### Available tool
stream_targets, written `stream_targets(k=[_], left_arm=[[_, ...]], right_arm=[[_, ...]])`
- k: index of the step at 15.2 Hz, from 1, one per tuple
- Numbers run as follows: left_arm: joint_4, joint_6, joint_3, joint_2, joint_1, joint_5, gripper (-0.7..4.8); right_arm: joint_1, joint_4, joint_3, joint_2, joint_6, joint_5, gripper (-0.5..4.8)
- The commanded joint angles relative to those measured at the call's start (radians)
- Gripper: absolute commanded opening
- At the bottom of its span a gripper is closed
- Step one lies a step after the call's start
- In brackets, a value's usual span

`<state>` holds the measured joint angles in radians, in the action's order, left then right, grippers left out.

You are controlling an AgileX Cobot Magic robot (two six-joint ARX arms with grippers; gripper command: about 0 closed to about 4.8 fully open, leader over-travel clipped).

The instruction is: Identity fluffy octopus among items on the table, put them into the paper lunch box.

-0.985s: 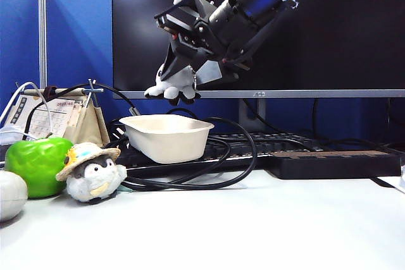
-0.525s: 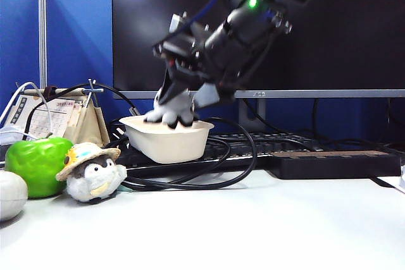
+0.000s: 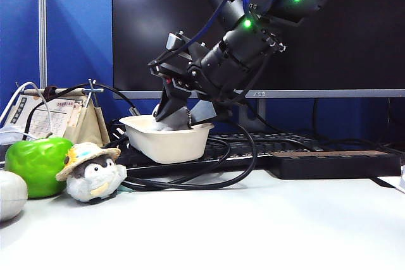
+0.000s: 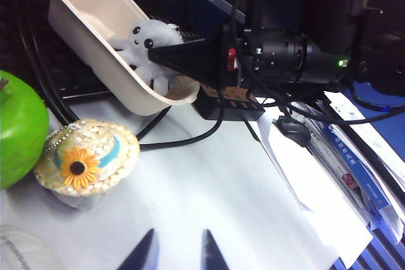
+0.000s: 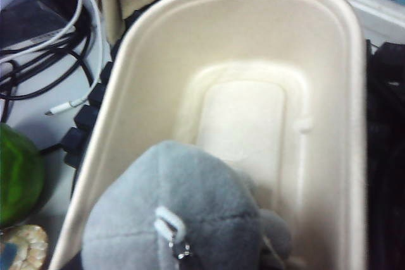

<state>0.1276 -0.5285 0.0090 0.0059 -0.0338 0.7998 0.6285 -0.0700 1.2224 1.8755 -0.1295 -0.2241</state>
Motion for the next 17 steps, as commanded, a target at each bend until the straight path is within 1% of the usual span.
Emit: stream_targets(k=[1, 4, 5, 6, 7, 17], left_arm=[[0.014, 0.004, 0.000, -0.003, 0.000, -0.002, 0.98], [0.014, 0.004, 0.000, -0.003, 0.000, -0.002, 0.98], [0.014, 0.004, 0.000, -0.003, 0.000, -0.002, 0.98], [0.014, 0.004, 0.000, -0.003, 0.000, -0.002, 0.98], [0.014, 0.004, 0.000, -0.003, 0.000, -0.002, 0.98], [0.014, 0.005, 0.000, -0.003, 0.000, -0.003, 0.98]], right_arm=[[-0.012, -0.033, 0.004, -0.005, 0.003, 0.006, 2.70], [-0.020, -0.033, 0.004, -0.005, 0.003, 0.009, 2.74], [-0.019, -0.033, 0.004, -0.005, 0.003, 0.008, 2.91], [-0.019, -0.033, 0.004, -0.005, 0.003, 0.008, 3.20], [-0.019, -0.033, 0.004, -0.005, 0.003, 0.008, 3.33], [-0.019, -0.054, 0.004, -0.010, 0.003, 0.008, 3.36]])
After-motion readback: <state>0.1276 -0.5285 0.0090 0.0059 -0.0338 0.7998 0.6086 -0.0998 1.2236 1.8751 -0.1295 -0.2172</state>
